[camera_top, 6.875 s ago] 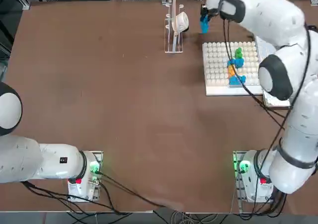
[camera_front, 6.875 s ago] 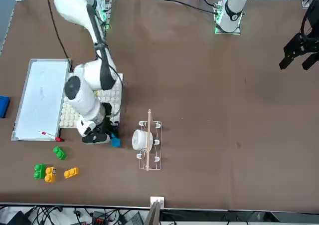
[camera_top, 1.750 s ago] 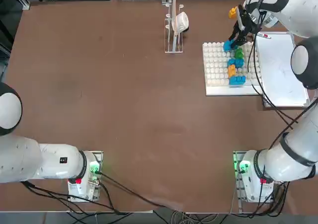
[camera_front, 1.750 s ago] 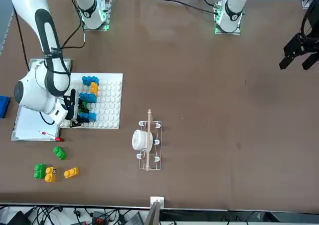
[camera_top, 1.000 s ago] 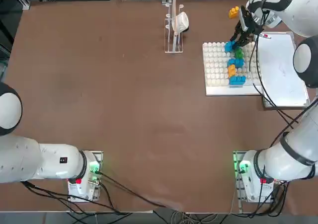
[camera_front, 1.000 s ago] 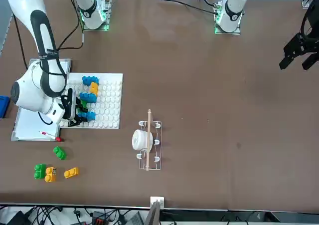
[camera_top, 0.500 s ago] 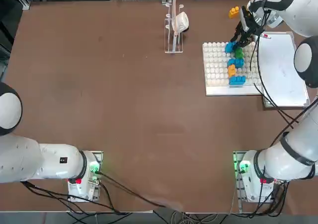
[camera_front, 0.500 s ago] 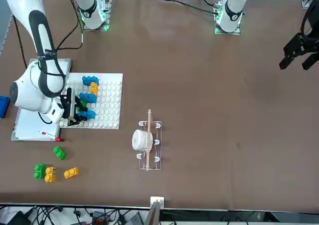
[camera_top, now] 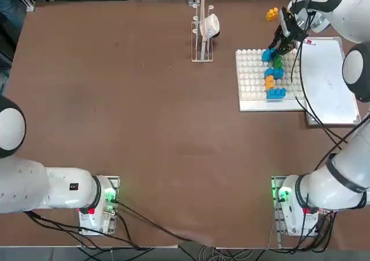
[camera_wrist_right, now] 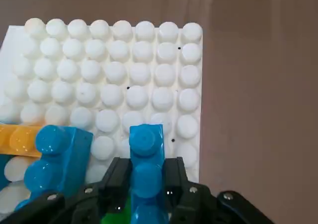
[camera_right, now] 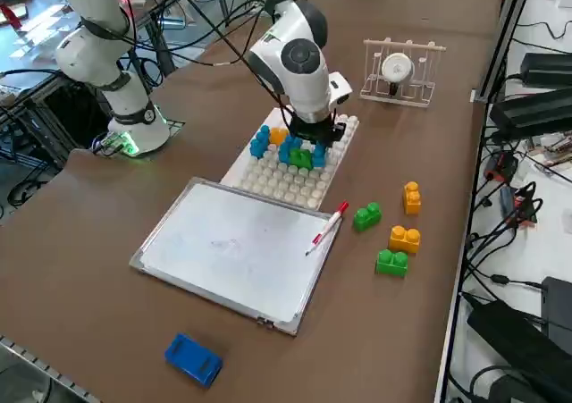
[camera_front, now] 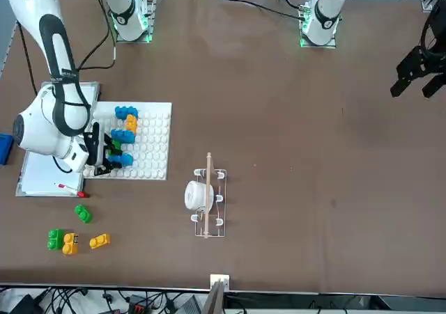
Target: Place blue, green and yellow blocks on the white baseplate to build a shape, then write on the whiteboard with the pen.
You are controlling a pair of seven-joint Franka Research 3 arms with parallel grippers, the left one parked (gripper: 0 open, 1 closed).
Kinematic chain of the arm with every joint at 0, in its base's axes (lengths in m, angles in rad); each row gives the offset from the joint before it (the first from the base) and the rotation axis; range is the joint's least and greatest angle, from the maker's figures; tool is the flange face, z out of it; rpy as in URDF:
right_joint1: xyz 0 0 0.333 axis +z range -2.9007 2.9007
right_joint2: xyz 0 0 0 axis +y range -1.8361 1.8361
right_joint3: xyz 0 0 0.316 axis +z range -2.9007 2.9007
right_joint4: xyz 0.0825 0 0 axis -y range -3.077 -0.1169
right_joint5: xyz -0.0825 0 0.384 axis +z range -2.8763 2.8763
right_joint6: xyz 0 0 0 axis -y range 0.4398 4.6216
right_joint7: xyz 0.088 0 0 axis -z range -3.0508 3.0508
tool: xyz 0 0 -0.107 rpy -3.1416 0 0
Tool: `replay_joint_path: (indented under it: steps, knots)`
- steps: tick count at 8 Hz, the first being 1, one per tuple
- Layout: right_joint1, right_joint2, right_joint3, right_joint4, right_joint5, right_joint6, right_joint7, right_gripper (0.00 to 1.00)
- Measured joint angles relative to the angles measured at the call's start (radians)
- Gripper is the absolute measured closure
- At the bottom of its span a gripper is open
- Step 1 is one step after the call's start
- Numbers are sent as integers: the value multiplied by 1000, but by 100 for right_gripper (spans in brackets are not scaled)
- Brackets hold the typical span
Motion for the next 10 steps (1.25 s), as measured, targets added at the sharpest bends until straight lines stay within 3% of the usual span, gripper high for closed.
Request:
replay_joint_path:
  steps: [10]
  knots:
    - [-10, 24, 3, -6, 15, 49, 32, 63]
